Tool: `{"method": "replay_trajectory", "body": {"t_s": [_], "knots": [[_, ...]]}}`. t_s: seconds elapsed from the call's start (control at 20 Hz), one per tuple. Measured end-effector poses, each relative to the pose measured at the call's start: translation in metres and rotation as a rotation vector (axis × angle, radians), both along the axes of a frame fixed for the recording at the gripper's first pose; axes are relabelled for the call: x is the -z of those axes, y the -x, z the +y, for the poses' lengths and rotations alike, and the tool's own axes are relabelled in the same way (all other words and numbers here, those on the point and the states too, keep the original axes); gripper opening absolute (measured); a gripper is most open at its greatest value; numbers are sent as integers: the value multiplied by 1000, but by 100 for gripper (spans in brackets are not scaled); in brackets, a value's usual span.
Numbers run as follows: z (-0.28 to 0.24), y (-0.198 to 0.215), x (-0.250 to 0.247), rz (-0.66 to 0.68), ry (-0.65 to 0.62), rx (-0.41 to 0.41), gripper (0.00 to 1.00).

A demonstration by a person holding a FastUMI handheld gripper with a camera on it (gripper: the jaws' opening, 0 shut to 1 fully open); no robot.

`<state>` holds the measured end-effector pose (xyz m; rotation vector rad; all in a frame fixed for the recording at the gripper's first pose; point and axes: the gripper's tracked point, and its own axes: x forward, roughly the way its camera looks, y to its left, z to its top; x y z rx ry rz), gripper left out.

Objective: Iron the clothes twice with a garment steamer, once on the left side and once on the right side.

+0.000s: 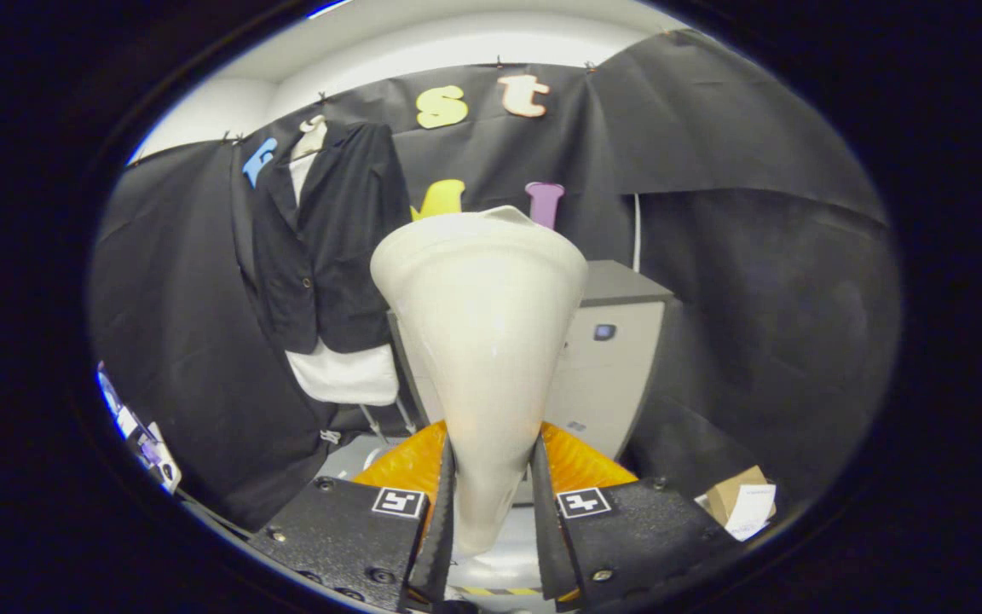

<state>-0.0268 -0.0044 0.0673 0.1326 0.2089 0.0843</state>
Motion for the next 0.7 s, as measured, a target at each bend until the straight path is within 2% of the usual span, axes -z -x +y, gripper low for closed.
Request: {"method": "replay_trajectory", "body": {"t_s": [0.15,0.25,0.7], "knots": [[-35,30,31,26,-5,20,43],[-40,43,46,46,-19,12,43],[-13,60,69,59,-11,-67,43]]}}
